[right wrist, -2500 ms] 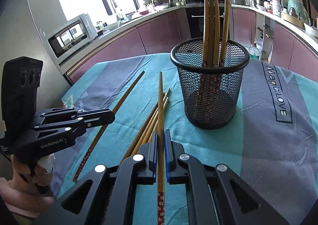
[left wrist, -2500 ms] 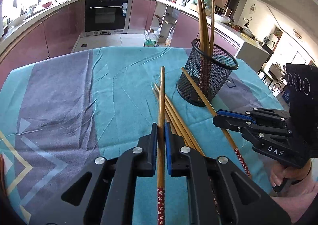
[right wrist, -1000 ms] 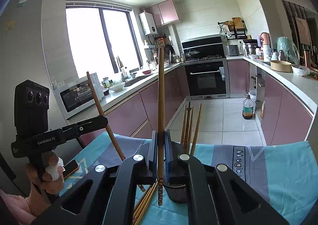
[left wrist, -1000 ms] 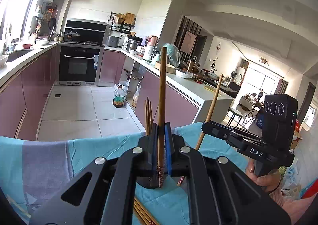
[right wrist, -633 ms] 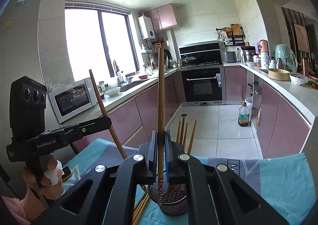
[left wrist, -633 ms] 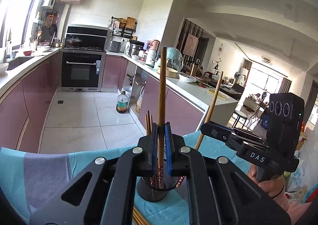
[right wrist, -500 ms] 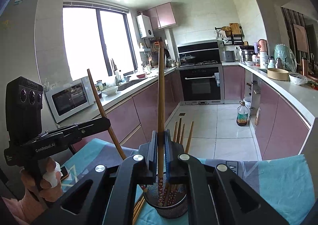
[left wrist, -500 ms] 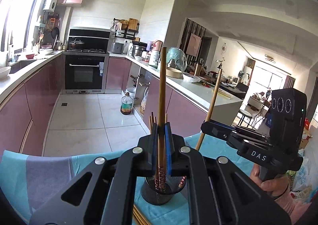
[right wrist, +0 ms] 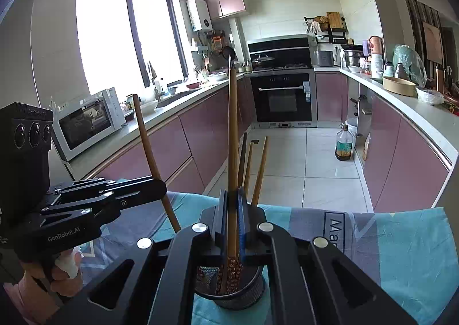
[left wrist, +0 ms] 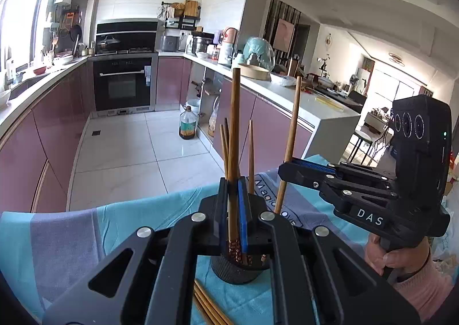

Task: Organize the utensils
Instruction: 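Lower both chopsticks into the mesh cup and open both grippers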

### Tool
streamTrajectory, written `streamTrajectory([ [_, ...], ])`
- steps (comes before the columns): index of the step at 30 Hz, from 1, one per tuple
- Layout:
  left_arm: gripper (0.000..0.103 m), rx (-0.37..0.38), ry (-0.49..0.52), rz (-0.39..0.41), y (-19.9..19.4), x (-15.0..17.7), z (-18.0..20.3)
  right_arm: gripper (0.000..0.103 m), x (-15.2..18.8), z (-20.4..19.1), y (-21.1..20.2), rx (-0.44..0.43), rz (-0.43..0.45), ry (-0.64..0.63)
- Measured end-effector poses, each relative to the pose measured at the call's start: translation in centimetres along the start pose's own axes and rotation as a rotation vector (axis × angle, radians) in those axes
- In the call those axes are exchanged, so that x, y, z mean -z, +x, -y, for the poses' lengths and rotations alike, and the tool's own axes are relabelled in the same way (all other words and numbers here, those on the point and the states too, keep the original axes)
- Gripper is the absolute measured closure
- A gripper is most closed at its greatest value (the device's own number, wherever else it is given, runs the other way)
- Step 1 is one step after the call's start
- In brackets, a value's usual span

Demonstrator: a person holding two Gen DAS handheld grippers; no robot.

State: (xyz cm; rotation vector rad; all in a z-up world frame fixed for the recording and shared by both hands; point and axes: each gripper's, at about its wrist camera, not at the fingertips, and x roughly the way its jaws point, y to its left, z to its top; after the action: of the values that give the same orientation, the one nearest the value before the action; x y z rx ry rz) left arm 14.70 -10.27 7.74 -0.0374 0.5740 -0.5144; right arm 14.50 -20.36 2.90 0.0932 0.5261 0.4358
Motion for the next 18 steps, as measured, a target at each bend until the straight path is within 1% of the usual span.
streamTrajectory([
  [8,0.095,-0.007,0.01,-0.112,2.2,0.8,-0.7,0.098,1.3,0.7,2.5,0.015,-0.127,0.019],
  [10,0.095,-0.004,0.011,-0.118,2.5,1.0,-0.8,0.098,1.5,1.0,2.9,0.012,-0.147,0.034],
  [13,0.095,0.004,0.009,-0.125,2.8,0.2,-1.5,0.098,1.4,1.4,3.1,0.011,-0.153,0.048],
  [18,0.095,-0.002,0.0,-0.132,3.9,-0.6,-2.0,0.097,0.8,1.7,3.8,0.015,-0.162,0.061],
])
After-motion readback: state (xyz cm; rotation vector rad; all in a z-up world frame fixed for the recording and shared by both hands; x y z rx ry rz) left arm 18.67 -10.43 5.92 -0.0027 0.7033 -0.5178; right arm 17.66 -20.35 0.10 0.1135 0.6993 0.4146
